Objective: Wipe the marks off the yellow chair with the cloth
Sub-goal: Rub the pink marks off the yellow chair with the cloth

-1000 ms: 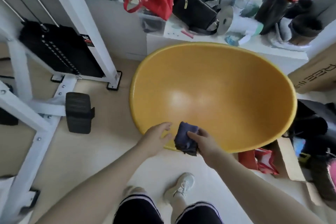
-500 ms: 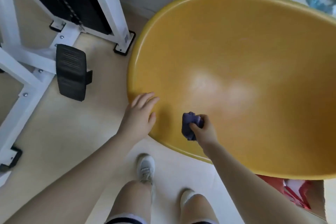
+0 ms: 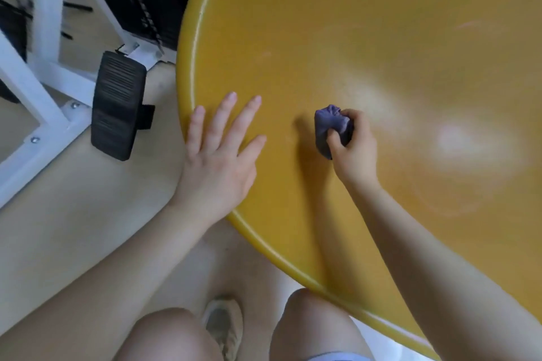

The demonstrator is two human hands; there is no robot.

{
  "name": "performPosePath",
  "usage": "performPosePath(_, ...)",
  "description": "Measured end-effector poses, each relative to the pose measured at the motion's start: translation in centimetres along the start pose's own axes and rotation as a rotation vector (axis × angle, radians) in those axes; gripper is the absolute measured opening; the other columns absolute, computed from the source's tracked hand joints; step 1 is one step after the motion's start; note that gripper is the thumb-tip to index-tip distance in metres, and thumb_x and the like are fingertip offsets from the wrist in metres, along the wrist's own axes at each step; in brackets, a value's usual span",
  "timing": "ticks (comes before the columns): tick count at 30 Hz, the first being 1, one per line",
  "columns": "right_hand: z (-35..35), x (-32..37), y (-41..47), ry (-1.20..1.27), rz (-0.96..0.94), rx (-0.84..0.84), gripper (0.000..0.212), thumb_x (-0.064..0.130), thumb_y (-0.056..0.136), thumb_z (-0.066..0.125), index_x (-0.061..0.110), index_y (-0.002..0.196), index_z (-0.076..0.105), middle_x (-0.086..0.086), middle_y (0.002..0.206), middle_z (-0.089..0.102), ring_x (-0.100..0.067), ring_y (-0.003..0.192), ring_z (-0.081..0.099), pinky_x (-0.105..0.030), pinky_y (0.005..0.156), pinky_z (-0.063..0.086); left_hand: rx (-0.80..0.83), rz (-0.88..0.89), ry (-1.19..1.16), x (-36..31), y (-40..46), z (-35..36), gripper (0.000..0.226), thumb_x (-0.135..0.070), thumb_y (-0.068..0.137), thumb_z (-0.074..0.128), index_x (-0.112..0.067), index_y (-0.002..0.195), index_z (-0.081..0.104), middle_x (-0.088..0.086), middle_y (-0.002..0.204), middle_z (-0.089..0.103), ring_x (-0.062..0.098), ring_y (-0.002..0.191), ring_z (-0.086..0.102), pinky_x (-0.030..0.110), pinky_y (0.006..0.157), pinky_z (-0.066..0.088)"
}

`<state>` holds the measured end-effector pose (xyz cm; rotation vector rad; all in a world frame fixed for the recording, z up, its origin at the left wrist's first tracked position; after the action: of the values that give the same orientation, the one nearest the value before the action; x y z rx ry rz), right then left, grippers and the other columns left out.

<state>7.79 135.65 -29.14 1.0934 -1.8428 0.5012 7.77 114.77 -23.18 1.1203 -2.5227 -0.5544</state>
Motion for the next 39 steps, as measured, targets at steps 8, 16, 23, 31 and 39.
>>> performPosePath(8,2.2,1.7,0.7,-0.242,-0.236,0.197,0.038,0.003,0.089,0.045,0.016,0.124,0.052,-0.013,0.118,0.049,-0.032,0.099,0.051,-0.033,0.073,0.041,-0.052,-0.895,-0.669,0.7,-2.3,-0.6,0.098,-0.003,0.084,0.062,-0.019,0.147,-0.011,0.013,0.156,-0.008,0.012,0.141,0.006,0.019,0.114,0.017)
performPosePath(16,5.9,1.2,-3.1,-0.163,-0.314,0.305,0.036,0.005,0.086,0.05,0.008,0.121,0.057,-0.018,0.109,0.056,-0.034,0.099,0.055,-0.025,0.078,0.036,-0.117,-1.114,-0.986,-0.1,-4.3,0.6,0.083,-0.007,0.09,0.056,-0.03,0.148,0.0,-0.025,0.118,0.029,-0.028,0.08,0.035,-0.009,0.065,0.032)
performPosePath(23,5.6,2.0,-6.7,-0.115,-0.474,0.388,0.034,0.019,0.081,0.048,0.014,0.11,0.066,-0.01,0.099,0.062,-0.035,0.085,0.058,-0.04,0.077,0.048,-0.133,-1.061,-0.922,-0.1,-3.9,0.7,0.081,-0.004,0.09,0.055,-0.021,0.149,0.001,-0.017,0.119,0.027,-0.031,0.08,0.028,-0.014,0.06,0.027)
performPosePath(31,6.0,0.4,1.3,-0.431,-0.182,0.057,0.035,0.014,0.094,0.044,0.029,0.122,0.057,-0.007,0.12,0.052,-0.031,0.105,0.045,-0.035,0.079,0.033,-0.095,-1.045,-0.893,0.2,-4.3,0.7,0.085,-0.011,0.09,0.057,-0.029,0.149,-0.002,-0.009,0.153,0.02,0.002,0.131,0.031,0.004,0.095,0.026)
performPosePath(39,4.8,1.9,-9.6,-0.139,-0.396,0.266,0.04,0.007,0.075,0.047,0.016,0.108,0.068,-0.012,0.101,0.06,-0.034,0.088,0.054,-0.028,0.075,0.039,0.012,-1.004,-0.786,-0.6,-5.2,0.2,0.086,-0.012,0.09,0.053,-0.024,0.148,-0.01,0.001,0.152,0.024,0.019,0.131,0.039,0.022,0.101,0.034)
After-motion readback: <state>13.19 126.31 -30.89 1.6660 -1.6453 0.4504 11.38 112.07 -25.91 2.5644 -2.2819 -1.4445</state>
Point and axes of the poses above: each hand's wrist, its own y-axis towards the middle knuckle, its own z-axis out of the palm, x = y × z, the point moved 5 cm from there along y, towards the middle knuckle
